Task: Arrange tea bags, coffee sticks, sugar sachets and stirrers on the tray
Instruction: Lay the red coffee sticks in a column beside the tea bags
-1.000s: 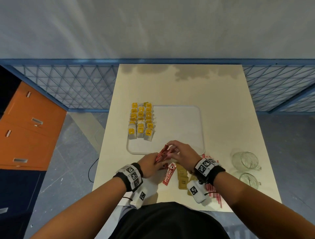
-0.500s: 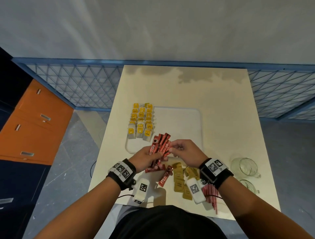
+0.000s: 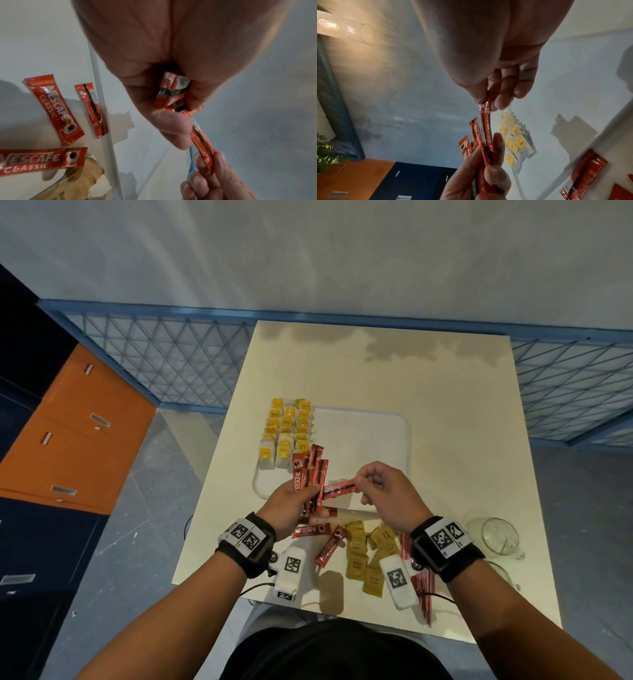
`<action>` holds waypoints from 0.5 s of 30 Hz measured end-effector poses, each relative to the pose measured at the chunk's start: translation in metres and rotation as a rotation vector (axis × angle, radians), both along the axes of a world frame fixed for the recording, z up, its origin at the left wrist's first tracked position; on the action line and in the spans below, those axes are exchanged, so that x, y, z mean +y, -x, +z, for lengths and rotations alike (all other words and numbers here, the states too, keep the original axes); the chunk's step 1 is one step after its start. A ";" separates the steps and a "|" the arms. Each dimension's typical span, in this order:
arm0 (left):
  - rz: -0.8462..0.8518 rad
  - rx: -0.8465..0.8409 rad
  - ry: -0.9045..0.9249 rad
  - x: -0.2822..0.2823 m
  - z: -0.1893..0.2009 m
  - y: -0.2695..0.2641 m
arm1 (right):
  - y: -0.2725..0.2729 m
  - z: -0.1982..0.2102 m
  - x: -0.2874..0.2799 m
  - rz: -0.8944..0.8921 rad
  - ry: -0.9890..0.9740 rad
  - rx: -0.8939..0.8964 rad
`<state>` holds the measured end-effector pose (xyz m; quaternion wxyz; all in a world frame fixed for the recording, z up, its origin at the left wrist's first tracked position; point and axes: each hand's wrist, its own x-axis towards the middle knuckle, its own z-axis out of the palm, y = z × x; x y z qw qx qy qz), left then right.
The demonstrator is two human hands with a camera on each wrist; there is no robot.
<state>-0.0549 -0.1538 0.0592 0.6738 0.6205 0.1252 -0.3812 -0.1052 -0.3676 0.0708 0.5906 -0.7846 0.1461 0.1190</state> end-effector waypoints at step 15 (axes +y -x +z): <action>0.059 0.043 0.134 0.009 0.008 -0.037 | -0.017 0.027 0.011 0.020 -0.066 -0.063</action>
